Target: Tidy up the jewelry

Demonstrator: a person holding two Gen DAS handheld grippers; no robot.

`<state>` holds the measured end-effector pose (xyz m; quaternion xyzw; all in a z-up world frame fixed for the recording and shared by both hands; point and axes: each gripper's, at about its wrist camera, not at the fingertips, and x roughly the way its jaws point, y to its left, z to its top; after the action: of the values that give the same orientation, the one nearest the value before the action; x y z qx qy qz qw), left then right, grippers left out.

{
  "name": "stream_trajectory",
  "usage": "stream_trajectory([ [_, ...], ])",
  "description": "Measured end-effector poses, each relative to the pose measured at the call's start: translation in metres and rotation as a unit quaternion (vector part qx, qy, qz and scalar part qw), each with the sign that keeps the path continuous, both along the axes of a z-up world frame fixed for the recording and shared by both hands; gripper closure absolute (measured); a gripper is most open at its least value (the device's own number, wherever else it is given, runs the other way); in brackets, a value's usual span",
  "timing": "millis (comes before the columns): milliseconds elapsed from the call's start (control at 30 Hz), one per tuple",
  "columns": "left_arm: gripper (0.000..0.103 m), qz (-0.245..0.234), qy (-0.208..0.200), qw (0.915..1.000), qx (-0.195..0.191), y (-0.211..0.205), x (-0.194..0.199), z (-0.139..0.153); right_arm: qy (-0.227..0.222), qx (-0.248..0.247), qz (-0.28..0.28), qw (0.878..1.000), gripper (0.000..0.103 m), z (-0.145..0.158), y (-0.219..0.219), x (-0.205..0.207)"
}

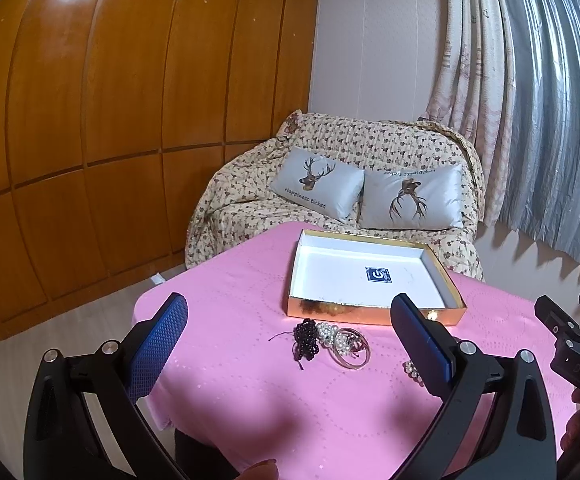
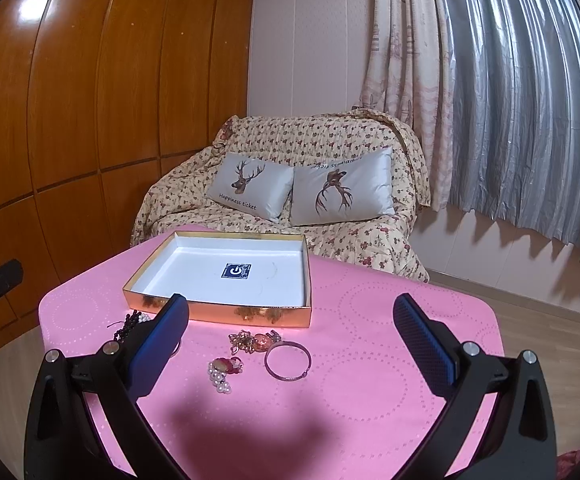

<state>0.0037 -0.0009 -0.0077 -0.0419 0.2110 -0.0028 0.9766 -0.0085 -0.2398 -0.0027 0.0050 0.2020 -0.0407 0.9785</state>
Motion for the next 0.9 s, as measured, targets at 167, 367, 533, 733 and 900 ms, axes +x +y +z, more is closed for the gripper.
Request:
stream_trajectory([
  [167,0.005,0.000,0.002,1.0000,0.000,0.0017,-0.0005,-0.0023,0.000,0.000,0.001,1.000,0.103,0.0003,0.0005,-0.0003],
  [367,0.005,0.000,0.003,1.0000,0.000,-0.0002,0.0005,-0.0013,0.000,-0.001,0.001,1.000,0.103,0.0006,-0.0001,-0.0021],
  [533,0.005,0.000,0.004,1.0000,-0.001,-0.0007,0.0001,-0.0011,0.000,0.000,0.003,1.000,0.103,0.0008,-0.0001,-0.0038],
  [733,0.005,0.001,0.005,1.0000,-0.003,-0.0002,-0.0003,-0.0025,0.001,-0.001,0.004,1.000,0.103,-0.0004,0.0005,-0.0018],
  [900,0.005,0.001,0.006,1.0000,-0.002,-0.0009,0.0004,-0.0023,0.003,-0.001,0.003,1.000,0.103,-0.0016,0.0008,-0.0007],
])
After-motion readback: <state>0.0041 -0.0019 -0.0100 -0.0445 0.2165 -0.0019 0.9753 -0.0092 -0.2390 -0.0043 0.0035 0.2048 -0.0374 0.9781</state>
